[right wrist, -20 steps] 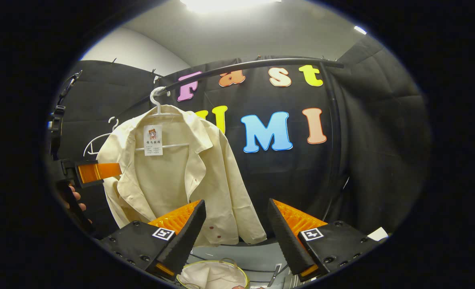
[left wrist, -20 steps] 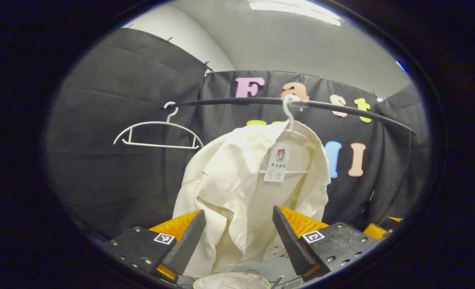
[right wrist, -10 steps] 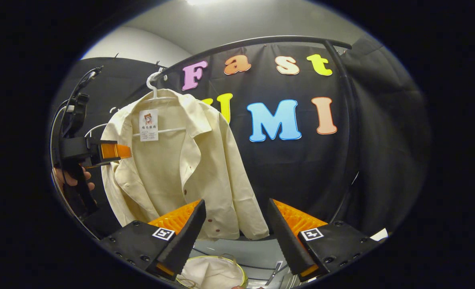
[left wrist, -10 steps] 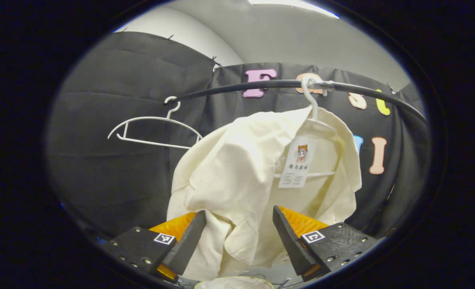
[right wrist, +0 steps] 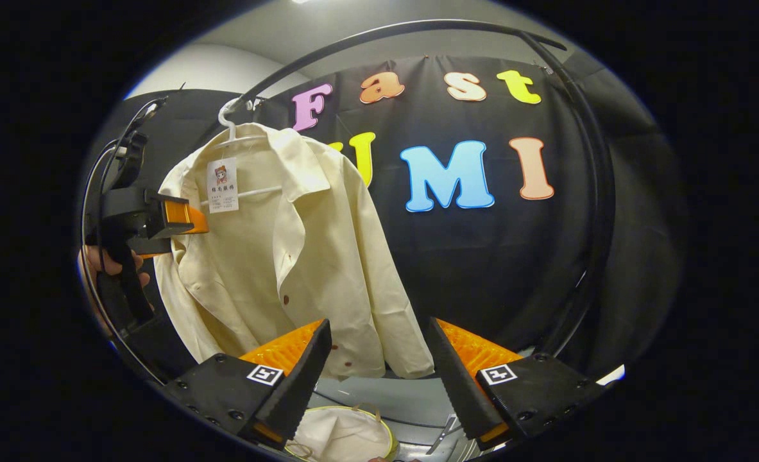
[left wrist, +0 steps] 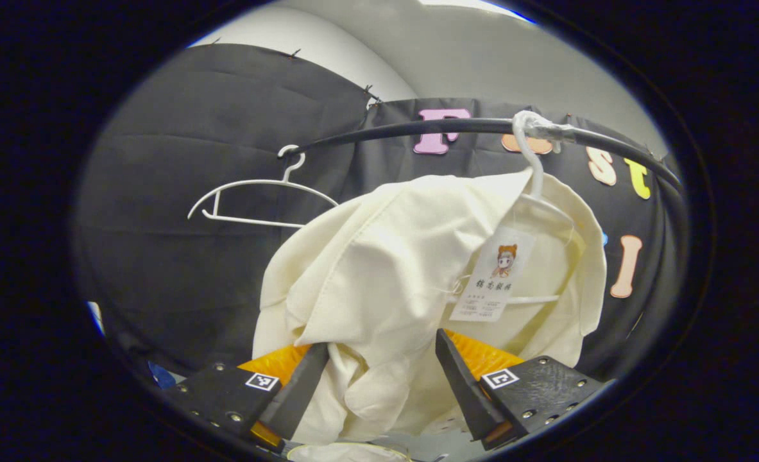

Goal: Grasp the clothes on the hanger with both hands and then place them into the laundry hamper below.

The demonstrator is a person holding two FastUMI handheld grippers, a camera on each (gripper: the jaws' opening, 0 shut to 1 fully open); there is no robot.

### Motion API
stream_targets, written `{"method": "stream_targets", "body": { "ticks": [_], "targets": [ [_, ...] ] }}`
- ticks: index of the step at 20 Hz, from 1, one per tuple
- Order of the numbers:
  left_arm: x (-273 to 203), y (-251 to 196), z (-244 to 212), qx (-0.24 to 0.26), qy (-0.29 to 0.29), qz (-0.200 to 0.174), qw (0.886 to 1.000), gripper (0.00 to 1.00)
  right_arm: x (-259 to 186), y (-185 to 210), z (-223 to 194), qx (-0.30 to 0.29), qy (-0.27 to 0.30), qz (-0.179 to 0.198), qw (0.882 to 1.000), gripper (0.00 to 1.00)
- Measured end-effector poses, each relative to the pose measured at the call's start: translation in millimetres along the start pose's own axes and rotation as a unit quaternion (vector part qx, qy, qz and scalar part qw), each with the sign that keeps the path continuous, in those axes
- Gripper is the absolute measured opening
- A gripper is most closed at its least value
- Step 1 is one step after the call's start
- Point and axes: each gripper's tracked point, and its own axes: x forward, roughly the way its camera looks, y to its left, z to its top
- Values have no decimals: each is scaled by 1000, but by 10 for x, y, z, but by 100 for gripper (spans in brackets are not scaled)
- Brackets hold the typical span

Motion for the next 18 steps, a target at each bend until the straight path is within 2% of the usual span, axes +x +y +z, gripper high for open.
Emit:
{"method": "stream_targets", "body": {
  "ticks": [2, 3, 4, 6, 7, 8, 9, 10, 14, 18],
  "targets": [
    [90, 28, 1, 4, 2, 19, 1000, 100, 100, 24, 21, -3, 2, 11, 1000, 96],
    [166, 41, -11, 2, 2, 23, 1000, 95, 146, 35, 43, -5, 0, 17, 1000, 93],
    [208, 31, 4, -4, -2, 16, 1000, 78, 187, 55, 69, -9, -3, 22, 1000, 93],
    [172, 135, 72, -6, -15, 28, 999, 42, 240, 103, 97, -17, -9, 35, 999, 93],
    [132, 133, 74, -7, -21, 27, 999, 25, 278, 137, 111, -20, -10, 44, 999, 96],
    [101, 68, 64, -7, -22, 13, 1000, 7, 329, 178, 108, -24, -10, 56, 998, 95],
    [47, 31, 40, -2, -22, 4, 1000, 7, 370, 220, 104, -27, -11, 68, 997, 96],
    [15, 38, 68, 3, -29, -3, 1000, 1, 390, 277, 97, -30, -10, 80, 996, 96],
    [-312, 57, 163, 20, -49, -35, 998, 1, 342, 636, 75, -33, -8, 132, 991, 96],
    [-506, 110, 279, 20, -65, -65, 996, 1, 255, 981, 298, -21, -24, 146, 989, 96]
  ]
}}
